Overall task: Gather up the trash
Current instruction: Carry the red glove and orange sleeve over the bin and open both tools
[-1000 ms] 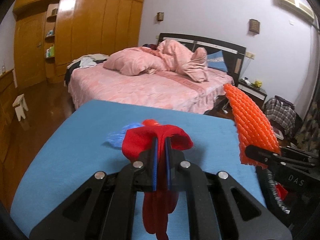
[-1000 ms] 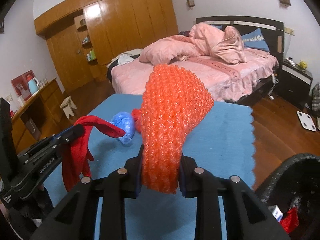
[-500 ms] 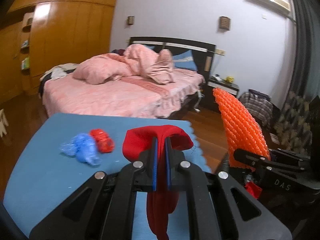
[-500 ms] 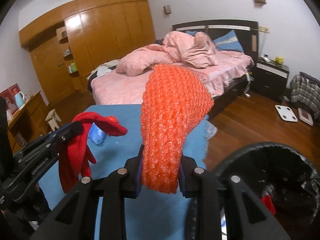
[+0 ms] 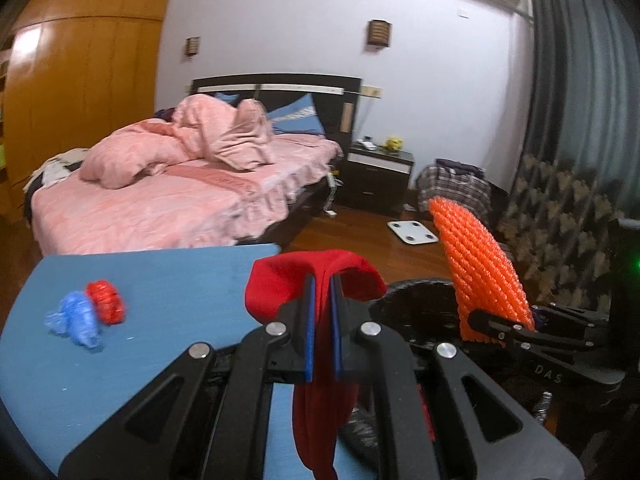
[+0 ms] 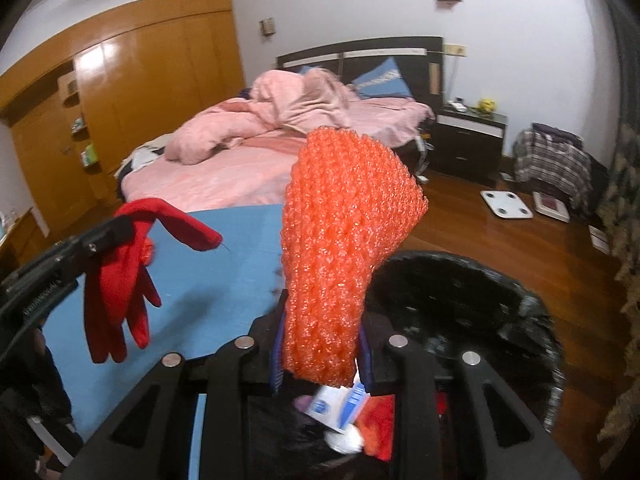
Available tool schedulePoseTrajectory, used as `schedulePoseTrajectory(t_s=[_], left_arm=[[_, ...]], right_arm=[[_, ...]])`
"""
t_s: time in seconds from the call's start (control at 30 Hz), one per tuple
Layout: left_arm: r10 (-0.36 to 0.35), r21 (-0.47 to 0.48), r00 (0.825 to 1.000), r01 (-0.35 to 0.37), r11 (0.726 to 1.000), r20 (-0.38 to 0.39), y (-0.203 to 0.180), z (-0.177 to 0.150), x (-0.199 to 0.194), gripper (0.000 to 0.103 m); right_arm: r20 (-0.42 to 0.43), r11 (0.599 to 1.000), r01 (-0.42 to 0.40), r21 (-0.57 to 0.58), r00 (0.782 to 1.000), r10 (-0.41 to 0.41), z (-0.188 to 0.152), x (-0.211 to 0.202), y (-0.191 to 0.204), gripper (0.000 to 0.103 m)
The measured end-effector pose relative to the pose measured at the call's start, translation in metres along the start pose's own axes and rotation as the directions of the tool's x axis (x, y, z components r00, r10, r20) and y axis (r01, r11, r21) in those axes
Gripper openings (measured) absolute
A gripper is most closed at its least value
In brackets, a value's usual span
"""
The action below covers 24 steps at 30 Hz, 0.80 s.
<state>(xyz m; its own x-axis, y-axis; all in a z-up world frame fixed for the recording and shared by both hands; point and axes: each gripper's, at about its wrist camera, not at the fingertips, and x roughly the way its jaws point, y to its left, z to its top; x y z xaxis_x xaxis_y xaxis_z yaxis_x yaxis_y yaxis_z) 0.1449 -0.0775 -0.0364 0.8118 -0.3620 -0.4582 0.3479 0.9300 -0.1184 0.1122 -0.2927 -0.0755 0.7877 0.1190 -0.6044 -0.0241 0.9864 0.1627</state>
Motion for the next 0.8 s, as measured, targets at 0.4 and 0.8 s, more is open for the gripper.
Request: schedulePoseTrajectory(t_s=[0.4,0.8], left_arm=[[-0.123,0.068,0.992,0.125,0.990,-0.033,-0.067,-0.009,0.029,0.007],[-0.164,0.079,0.982,0.172,0.982,-0.097,-0.088,-0.023,0.060,0.015]], right_arm=[[-0.041,0.993,0.087,0.074,0.996,-0.084,-0.030,-0.011,-0.065,0.028],[-0.101,0.986,0.126,0.114,0.988,-0.114,-0.050,0.000,-0.095,0.041]])
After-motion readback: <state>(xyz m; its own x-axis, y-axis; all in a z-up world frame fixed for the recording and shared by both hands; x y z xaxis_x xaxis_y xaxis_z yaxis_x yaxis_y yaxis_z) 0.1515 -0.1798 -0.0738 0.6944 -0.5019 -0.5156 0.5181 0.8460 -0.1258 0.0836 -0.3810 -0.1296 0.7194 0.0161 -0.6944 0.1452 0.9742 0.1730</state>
